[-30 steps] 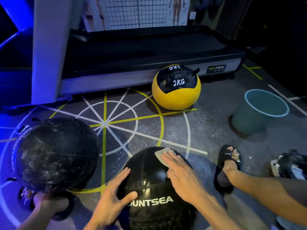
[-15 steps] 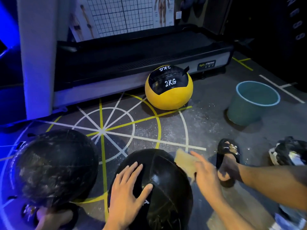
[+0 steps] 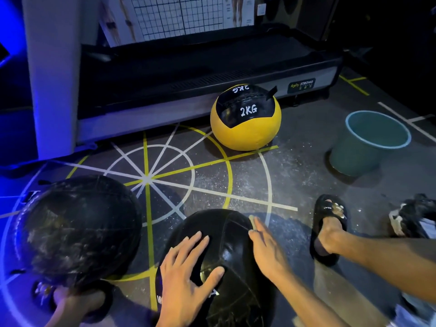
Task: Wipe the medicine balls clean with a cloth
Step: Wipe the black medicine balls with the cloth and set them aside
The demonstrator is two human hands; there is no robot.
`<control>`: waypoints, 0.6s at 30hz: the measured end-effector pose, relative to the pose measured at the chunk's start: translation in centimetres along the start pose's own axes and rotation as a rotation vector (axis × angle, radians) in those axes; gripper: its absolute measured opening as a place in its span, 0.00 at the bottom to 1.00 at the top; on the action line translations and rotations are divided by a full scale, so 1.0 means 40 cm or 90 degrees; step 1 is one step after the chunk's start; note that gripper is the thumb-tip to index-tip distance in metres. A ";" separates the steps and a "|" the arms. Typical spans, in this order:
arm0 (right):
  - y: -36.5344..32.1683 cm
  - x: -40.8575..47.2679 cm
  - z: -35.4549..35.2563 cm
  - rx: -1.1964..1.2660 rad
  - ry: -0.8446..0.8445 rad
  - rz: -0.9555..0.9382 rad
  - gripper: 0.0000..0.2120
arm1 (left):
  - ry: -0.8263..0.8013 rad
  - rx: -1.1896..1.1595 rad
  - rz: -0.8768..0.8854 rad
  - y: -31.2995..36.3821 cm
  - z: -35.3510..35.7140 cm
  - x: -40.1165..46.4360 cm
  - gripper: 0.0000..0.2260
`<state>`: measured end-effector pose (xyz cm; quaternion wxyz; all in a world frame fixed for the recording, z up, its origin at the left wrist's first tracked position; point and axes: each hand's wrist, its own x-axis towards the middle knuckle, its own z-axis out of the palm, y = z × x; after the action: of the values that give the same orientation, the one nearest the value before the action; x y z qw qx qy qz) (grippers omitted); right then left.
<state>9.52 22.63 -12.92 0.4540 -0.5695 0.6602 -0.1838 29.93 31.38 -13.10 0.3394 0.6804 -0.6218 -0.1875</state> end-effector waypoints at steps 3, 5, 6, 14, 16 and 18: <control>-0.100 0.009 0.052 -0.131 0.001 -0.087 0.26 | 0.005 0.009 0.008 0.002 0.006 0.007 0.29; -0.143 0.009 0.071 -0.232 -0.032 -0.172 0.28 | 0.007 0.008 0.005 -0.007 0.004 0.007 0.29; -0.145 0.017 0.069 -0.250 -0.061 -0.188 0.27 | 0.009 0.001 0.000 -0.012 0.002 0.008 0.29; -0.029 0.092 -0.014 0.001 -0.075 0.005 0.22 | 0.009 -0.021 -0.018 0.002 0.006 0.008 0.29; -0.057 0.099 -0.009 0.029 -0.056 0.014 0.21 | 0.008 -0.023 -0.018 0.004 0.007 0.007 0.29; -0.102 0.096 0.000 -0.003 -0.030 -0.019 0.21 | 0.012 -0.025 -0.013 0.002 0.006 0.007 0.29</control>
<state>12.14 17.95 -11.33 0.4656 -0.5844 0.6411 -0.1752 29.75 31.07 -13.15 0.3569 0.6817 -0.6077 -0.1968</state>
